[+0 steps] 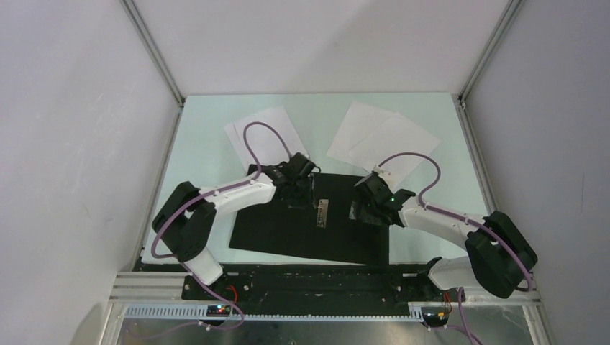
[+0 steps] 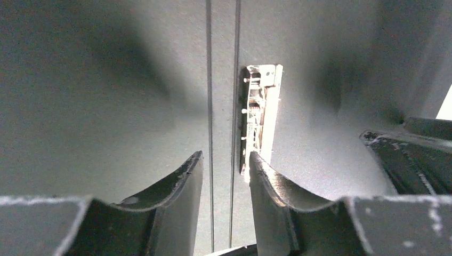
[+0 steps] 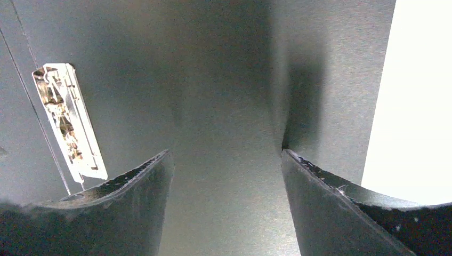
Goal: Put the files into the folder
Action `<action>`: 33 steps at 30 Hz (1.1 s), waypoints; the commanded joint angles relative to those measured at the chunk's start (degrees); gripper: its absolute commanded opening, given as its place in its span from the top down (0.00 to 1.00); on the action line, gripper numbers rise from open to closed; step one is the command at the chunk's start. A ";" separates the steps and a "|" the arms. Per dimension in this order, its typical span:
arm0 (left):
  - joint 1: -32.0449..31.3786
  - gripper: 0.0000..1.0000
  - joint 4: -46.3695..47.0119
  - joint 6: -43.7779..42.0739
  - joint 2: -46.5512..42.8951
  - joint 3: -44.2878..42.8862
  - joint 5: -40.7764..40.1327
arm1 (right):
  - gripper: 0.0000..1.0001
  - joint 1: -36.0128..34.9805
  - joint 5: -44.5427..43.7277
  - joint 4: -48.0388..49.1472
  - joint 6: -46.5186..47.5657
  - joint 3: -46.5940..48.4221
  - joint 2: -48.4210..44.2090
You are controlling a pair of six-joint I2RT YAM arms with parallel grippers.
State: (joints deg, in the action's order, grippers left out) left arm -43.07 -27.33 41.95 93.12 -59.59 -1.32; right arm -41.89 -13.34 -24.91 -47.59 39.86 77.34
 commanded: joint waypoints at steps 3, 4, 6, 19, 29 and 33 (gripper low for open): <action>-3.38 0.58 5.15 2.71 2.79 0.61 0.87 | 0.23 3.35 -0.06 3.35 1.39 -1.88 -2.17; -4.12 0.57 5.37 2.98 3.50 0.37 1.62 | 0.23 3.68 0.14 3.67 1.85 -1.89 -1.90; -5.07 0.57 5.68 3.76 4.58 0.40 2.28 | 0.24 4.65 0.93 4.32 2.39 -1.95 -1.60; -9.81 0.73 9.65 20.29 6.89 3.75 -0.99 | 0.24 9.78 3.29 5.51 6.31 -1.94 -4.33; -11.97 0.81 12.23 30.59 7.87 0.92 -1.53 | 0.24 10.86 6.24 7.01 9.12 -1.95 -5.49; -11.85 0.67 12.26 28.44 6.69 -0.35 -1.34 | 0.26 10.45 8.18 7.70 9.84 -1.95 -5.62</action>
State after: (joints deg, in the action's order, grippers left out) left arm -54.65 -17.17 69.14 100.49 -56.93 -1.76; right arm -31.24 -7.22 -19.44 -39.68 37.98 73.12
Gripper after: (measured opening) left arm 0.251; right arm 0.752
